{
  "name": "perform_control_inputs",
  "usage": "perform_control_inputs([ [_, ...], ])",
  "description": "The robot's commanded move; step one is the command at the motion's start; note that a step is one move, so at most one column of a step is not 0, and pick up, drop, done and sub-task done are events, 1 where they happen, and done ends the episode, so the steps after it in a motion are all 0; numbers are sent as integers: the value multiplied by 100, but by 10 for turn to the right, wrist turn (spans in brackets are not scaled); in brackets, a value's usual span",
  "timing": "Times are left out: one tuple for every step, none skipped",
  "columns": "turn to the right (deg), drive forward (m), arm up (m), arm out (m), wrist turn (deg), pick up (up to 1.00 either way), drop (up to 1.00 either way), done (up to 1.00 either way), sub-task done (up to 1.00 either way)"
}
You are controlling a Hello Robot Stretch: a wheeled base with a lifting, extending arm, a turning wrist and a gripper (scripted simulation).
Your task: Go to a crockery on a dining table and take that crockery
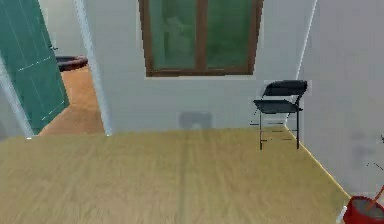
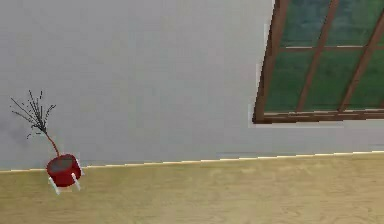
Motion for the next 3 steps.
perform_control_inputs([
  [330, 0, 0, 0, 0, 0, 0, 0, 0],
  [0, 5, 0, 0, 0, 0, 0, 0, 0],
  [-450, 0, 0, 0, 0, 0, 0, 0, 0],
])
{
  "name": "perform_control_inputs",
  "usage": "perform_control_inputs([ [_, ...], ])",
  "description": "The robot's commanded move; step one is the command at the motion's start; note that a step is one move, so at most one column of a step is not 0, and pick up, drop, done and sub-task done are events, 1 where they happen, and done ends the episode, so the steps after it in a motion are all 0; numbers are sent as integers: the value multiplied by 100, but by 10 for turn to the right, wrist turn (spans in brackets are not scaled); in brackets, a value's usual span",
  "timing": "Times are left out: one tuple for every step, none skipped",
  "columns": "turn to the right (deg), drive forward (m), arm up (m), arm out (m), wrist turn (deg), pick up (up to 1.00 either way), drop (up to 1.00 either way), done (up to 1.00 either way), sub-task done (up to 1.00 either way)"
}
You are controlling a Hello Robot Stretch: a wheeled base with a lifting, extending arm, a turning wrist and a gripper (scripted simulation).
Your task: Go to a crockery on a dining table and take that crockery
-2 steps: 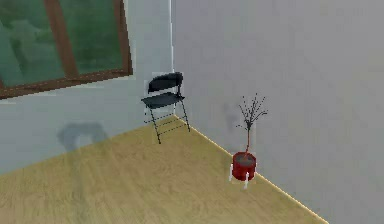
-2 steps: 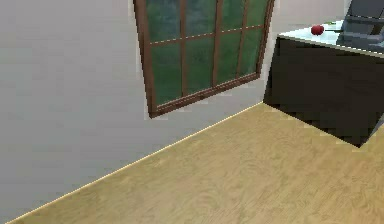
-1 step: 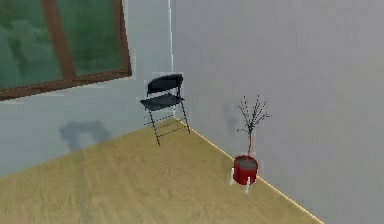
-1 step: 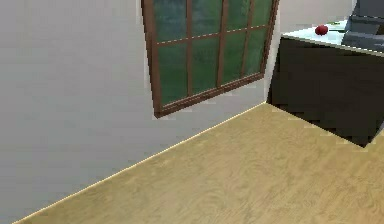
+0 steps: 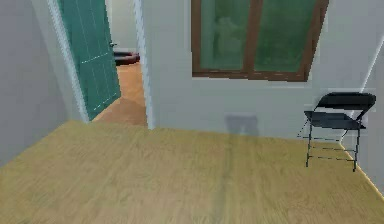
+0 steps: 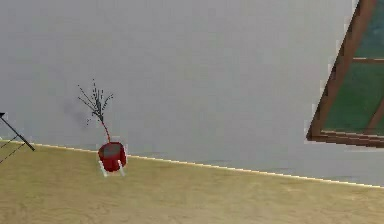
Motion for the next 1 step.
perform_control_inputs([
  [-210, 0, 0, 0, 0, 0, 0, 0, 0],
])
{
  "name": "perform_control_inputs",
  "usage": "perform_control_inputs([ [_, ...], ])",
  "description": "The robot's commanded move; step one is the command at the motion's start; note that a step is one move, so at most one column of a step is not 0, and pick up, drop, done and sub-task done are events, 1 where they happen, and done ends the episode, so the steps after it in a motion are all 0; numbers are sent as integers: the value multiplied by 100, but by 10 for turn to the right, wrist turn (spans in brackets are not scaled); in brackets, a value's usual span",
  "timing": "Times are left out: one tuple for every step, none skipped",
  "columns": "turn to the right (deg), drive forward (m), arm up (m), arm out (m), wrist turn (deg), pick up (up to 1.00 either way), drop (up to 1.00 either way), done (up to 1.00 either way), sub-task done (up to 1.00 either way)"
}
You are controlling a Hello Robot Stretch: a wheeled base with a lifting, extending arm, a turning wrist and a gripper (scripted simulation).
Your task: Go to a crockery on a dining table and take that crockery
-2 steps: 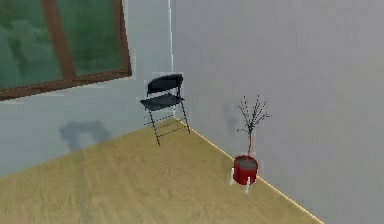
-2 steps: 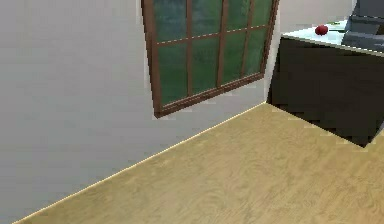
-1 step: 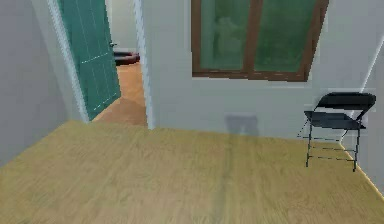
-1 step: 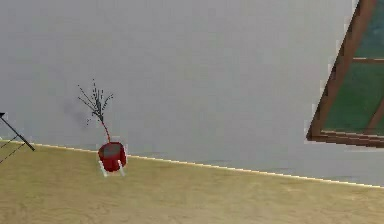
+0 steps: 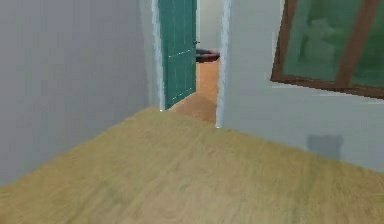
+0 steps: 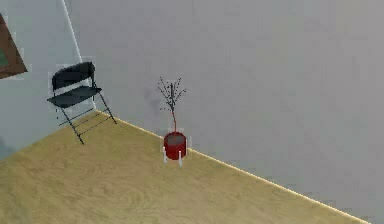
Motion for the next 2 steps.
perform_control_inputs([
  [0, 10, 0, 0, 0, 0, 0, 0, 0],
  [-450, 0, 0, 0, 0, 0, 0, 0, 0],
])
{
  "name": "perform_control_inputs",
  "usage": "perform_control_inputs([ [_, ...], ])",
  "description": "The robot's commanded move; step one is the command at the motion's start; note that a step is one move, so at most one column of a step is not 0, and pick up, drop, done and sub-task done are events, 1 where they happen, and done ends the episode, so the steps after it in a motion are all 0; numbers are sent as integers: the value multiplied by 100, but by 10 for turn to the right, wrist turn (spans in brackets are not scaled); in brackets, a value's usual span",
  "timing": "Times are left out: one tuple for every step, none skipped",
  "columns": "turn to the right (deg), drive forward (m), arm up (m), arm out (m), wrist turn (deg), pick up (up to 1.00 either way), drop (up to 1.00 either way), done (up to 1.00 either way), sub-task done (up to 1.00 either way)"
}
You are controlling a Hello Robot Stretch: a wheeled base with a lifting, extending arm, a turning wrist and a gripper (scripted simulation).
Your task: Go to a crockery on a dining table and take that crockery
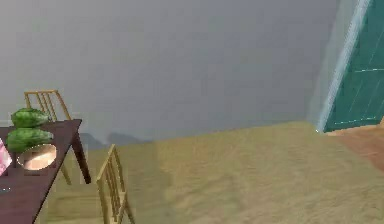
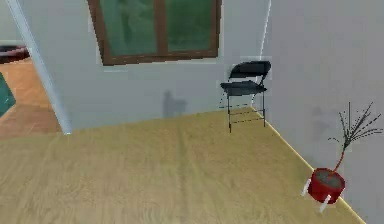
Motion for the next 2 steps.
perform_control_inputs([
  [-450, 0, 0, 0, 0, 0, 0, 0, 0],
  [-450, 0, 0, 0, 0, 0, 0, 0, 0],
])
